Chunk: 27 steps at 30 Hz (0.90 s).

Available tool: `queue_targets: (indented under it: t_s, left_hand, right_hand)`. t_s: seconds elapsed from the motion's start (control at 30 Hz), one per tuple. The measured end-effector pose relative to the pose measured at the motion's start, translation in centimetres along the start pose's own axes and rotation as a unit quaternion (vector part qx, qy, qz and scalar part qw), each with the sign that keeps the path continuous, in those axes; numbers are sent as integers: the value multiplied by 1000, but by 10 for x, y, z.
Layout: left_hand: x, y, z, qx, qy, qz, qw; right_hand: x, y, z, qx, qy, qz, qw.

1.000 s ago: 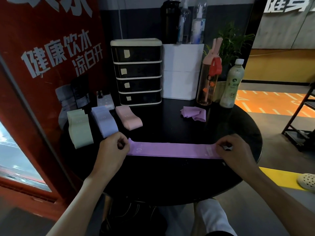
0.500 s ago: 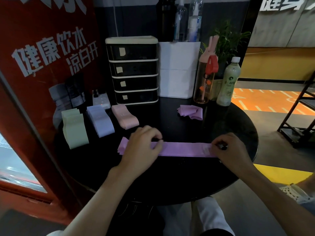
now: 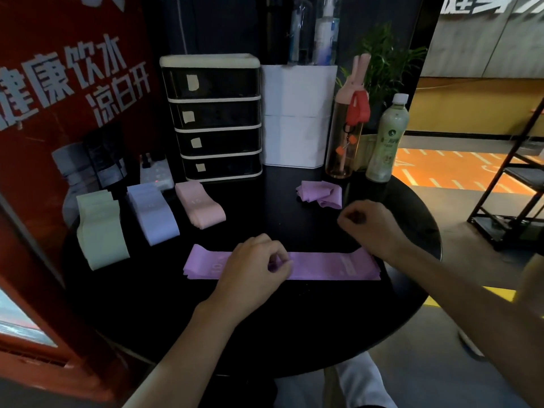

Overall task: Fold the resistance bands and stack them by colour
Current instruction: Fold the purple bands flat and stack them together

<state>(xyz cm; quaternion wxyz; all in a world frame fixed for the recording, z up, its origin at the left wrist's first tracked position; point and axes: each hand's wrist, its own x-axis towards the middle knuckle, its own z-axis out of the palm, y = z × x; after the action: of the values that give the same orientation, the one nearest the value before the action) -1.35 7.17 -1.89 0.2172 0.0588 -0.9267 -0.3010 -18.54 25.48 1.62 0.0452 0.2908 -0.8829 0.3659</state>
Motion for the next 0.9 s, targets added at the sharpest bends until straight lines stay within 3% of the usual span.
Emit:
queue_targets:
  t_s: [0.13, 0.3, 0.4, 0.63, 0.9]
  left_hand:
    - [0, 0, 0, -6, 3, 6, 1000]
    - [0, -2, 0, -7, 8, 17, 1000]
    - [1, -2, 0, -6, 7, 25, 1000]
    - [2, -3, 1, 0, 13, 32, 999]
    - [1, -1, -1, 6, 8, 26, 1000]
  right_hand:
    - [49, -6, 20, -31, -7, -20, 999]
    - [93, -10, 42, -185, -36, -49, 981]
    - [103, -8, 51, -216, -27, -47, 975]
    - [110, -13, 40, -116, 57, -68, 989]
    - [106, -49, -4, 79, 89, -174, 978]
